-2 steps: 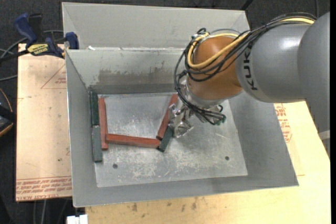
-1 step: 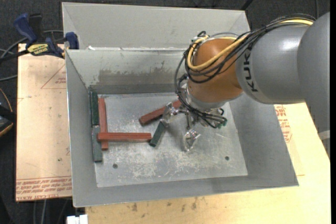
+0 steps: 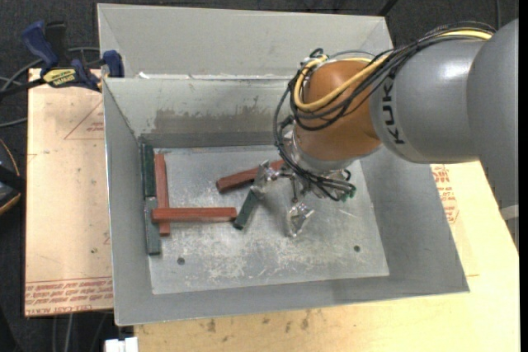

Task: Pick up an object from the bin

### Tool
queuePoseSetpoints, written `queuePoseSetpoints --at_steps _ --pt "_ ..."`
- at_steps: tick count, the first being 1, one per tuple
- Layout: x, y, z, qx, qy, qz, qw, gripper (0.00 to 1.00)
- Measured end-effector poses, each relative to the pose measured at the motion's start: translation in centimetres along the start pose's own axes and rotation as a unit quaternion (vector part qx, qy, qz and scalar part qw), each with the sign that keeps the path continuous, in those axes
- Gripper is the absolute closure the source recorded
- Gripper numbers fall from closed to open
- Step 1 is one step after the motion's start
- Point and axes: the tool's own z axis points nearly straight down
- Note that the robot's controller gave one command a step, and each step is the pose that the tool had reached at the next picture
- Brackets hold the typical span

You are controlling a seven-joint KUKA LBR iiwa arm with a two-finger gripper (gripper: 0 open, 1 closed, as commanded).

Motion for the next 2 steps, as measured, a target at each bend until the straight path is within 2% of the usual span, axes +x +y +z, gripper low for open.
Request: queuePoseSetpoints --at_steps 1,2 --pt "-6.17 7.02 -0.28 -0.004 -0.0058 0.035 0.9994 1.0" --pt "-6.17 7.02 -0.28 -0.004 -0.0058 0.035 0.9994 1.0"
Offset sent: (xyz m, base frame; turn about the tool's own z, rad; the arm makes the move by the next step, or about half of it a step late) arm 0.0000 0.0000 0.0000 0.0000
